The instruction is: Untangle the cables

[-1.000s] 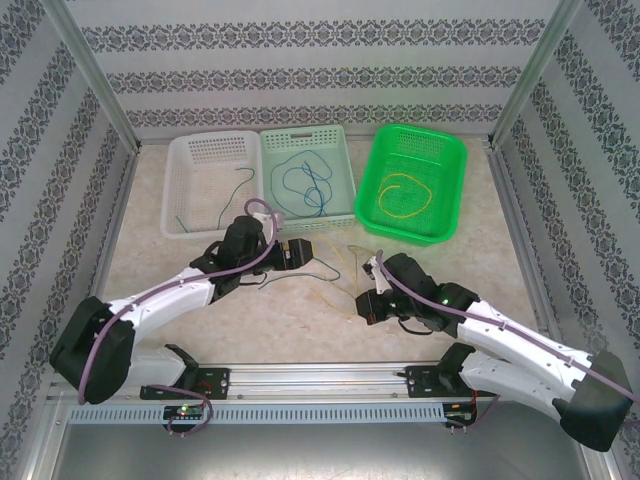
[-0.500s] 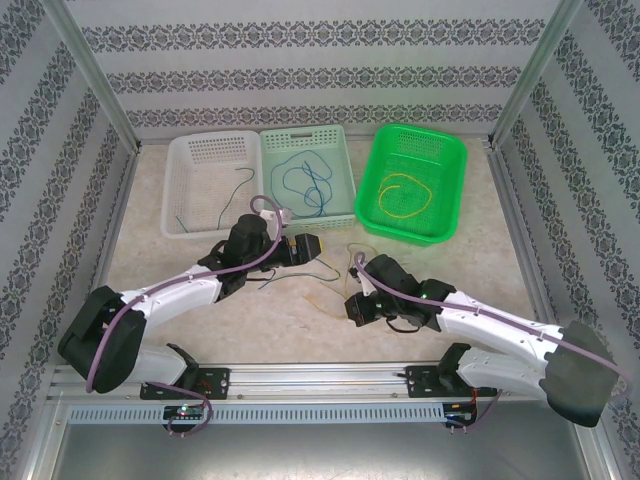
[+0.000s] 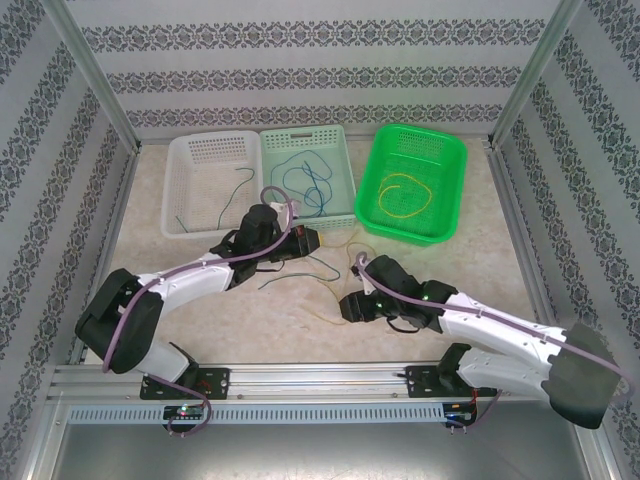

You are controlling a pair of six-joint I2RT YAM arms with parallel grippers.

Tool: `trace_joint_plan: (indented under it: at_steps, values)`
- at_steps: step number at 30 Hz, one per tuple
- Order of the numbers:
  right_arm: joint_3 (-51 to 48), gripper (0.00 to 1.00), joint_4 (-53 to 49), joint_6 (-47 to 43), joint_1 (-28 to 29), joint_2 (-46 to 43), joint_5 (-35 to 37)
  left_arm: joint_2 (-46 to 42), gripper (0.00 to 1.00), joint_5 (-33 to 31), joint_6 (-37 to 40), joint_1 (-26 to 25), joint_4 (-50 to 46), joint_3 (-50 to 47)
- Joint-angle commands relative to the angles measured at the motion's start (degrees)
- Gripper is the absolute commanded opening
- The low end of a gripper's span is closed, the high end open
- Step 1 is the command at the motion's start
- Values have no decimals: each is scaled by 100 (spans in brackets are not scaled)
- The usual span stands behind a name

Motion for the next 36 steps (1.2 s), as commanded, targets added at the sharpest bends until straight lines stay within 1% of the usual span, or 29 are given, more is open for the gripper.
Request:
trace_joint_plan:
  at_steps: [1, 3, 8, 9, 12, 13, 15, 17, 21, 23, 25, 28, 31, 32, 34, 35, 36]
  values:
    - [-142, 70, -637, 135, -160, -329, 721, -382, 0, -33, 408, -80, -300, 189]
    - [-144, 78, -811, 157, -274, -546, 840, -539, 0, -39, 569, -81, -445, 196]
    - [-184, 83, -732, 234, -456, -1172, 1045, -729, 0, -116, 831, -76, -841, 195]
    - [-199, 84, -707, 307, -511, -1242, 1108, -716, 2, -130, 833, -76, -913, 190]
    - [-287, 85, -387, 488, -772, -1271, 870, -630, 16, -109, 697, -76, -933, 112]
    - [-313, 85, -207, 576, -846, -1203, 715, -595, 23, -96, 615, -76, -881, 75]
    - [-328, 84, 136, 739, -940, -944, 484, -544, 30, -87, 505, -76, -814, 21]
    - [-191, 84, 293, 807, -965, -508, 388, -519, 39, -104, 467, -76, -829, 13]
    - [303, 83, 340, 620, -988, 546, 109, -535, 53, -184, 536, -77, -963, 31]
    - [566, 80, 406, 542, -992, 1077, -87, -538, 57, -208, 602, -76, -1079, 58]
    - [742, 75, 471, 504, -994, 1478, -151, -499, 58, -223, 620, -76, -1232, 84]
    - [972, 62, 494, 453, -1008, 1995, -161, -271, 58, -232, 501, -76, -1549, 115]
    - [1167, 38, 469, 451, -1003, 2277, -141, 60, 58, -50, 329, -83, -1586, 102]
    - [1220, 28, 444, 448, -990, 2280, -123, 169, 58, -18, 240, -76, -1549, 77]
    - [1319, 13, 335, 392, -911, 2176, 52, 295, 58, -30, 100, -76, -1382, 22]
    - [1383, 8, 244, 326, -850, 2097, 178, 356, 58, -51, 21, -76, -1265, -6]
    - [1432, 5, 181, 281, -807, 2023, 251, 403, 59, -56, -16, -76, -1184, -5]
